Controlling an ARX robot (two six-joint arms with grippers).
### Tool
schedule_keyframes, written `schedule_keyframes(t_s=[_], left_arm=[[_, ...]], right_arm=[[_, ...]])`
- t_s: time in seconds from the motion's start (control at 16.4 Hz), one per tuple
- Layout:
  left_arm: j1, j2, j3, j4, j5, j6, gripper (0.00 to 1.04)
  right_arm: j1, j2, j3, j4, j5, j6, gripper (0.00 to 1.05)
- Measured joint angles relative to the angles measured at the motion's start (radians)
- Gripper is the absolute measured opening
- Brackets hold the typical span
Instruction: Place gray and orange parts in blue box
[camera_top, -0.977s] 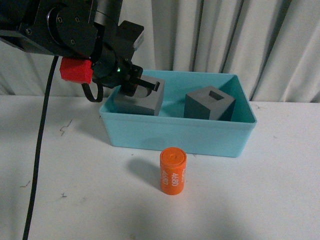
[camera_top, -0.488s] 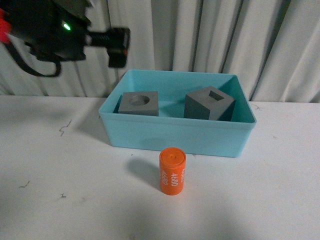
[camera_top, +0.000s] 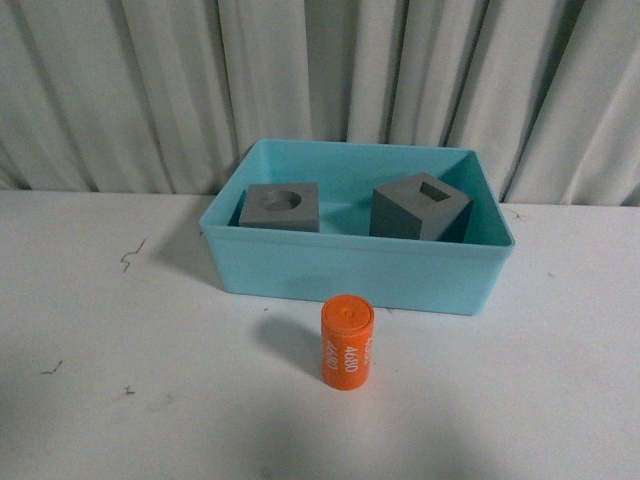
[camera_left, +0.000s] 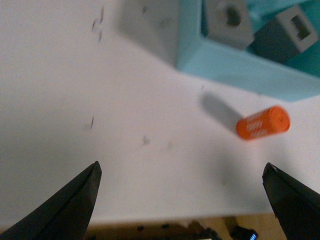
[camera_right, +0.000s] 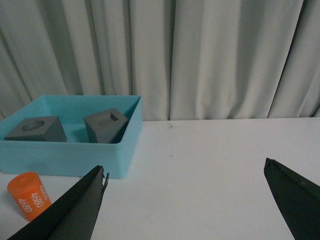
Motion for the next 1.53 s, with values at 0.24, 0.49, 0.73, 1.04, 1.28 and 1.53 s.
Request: schedule_keyframes(t_s=[0.24,0.49,0.73,1.04,1.28,1.53], left_arm=[[0.252,-0.236,-0.165,-0.142,0.076,0.053,0.98],[0.159,-0.526,-0.558,0.742,-0.034,0.077,0.52],[0.023,-0.678,-0.611,0.663,-0.172,0.077,0.03],[-0.164,-0.811,-0.660,0.611,-0.357,0.080,0.02],[-0.167,-0.889,-0.659,0.526,-0.369,0.081,0.02],[-0.167,-1.073,-0.659,0.304,-0.369,0.081,0.02]], right_arm=[[0.000,0.000,0.000,0.000,0.000,0.000,0.98],[0.000,0.000,0.000,0.001,0.000,-0.001,0.98],[0.000,0.000,0.000,0.000,0.000,-0.001,0.98],[0.000,0.000,0.000,0.000,0.000,-0.001,0.98],[0.000,0.000,0.000,0.001,0.000,-0.001,0.98],[0.000,0.000,0.000,0.000,0.000,-0.001,0.98]])
